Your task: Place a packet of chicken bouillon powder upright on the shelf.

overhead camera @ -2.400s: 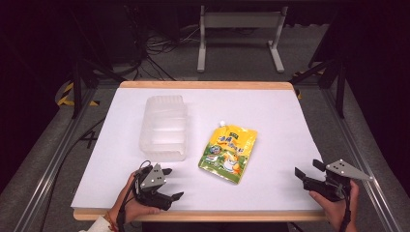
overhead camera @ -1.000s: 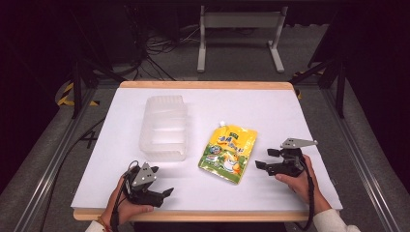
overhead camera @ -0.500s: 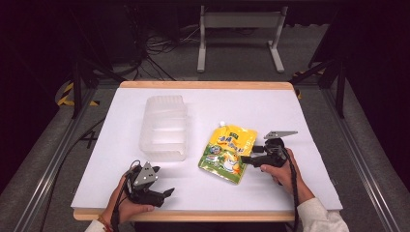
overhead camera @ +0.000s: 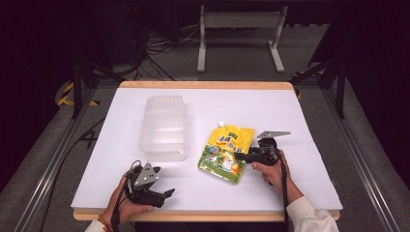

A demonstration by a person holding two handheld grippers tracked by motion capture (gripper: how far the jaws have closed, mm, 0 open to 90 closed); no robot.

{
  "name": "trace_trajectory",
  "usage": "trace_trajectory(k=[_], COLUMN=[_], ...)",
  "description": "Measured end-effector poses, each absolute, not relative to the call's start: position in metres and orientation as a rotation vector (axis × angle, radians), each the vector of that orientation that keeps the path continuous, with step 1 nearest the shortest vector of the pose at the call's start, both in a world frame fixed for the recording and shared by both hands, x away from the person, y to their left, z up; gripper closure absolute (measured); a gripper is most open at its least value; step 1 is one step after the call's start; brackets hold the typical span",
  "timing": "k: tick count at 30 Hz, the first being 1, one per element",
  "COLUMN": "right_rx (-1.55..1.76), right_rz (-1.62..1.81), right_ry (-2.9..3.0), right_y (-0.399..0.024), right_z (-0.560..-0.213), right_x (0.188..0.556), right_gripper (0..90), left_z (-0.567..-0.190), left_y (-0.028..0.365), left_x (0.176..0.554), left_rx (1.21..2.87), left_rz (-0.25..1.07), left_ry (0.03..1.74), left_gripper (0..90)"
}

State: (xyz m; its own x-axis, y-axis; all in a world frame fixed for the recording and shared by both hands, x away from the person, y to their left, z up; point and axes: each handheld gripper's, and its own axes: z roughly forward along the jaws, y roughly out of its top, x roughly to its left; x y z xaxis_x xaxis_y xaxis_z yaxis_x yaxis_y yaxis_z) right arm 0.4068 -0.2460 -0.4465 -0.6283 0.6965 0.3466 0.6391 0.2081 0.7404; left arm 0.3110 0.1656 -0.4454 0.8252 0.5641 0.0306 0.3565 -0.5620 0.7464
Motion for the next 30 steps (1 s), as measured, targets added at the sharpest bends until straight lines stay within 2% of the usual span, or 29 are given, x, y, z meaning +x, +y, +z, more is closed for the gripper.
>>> trace_trajectory(k=[1,3,6,9,18,30], right_rx=[1.325,1.307,1.253,1.174,0.969,0.758], right_rz=[1.415,1.419,1.471,1.501,1.567,1.608], right_ry=[2.392,2.358,2.319,2.294,2.267,2.231], right_y=[-0.246,-0.248,-0.249,-0.248,-0.242,-0.231], right_z=[-0.447,-0.444,-0.437,-0.429,-0.405,-0.376], right_x=[0.407,0.403,0.398,0.391,0.368,0.333], right_gripper=[59.4,72.3,84.0,87.4,90.0,90.0], left_z=[-0.445,-0.445,-0.445,-0.445,-0.439,-0.392], left_y=[0.166,0.165,0.165,0.164,0.160,0.118], left_x=[0.311,0.311,0.311,0.310,0.309,0.316], left_rx=[2.223,2.227,2.224,2.218,2.204,2.072], left_rz=[0.342,0.340,0.342,0.337,0.349,0.372], left_ry=[0.671,0.666,0.662,0.663,0.627,0.479], left_gripper=[12.5,12.6,12.6,12.6,15.0,19.1])
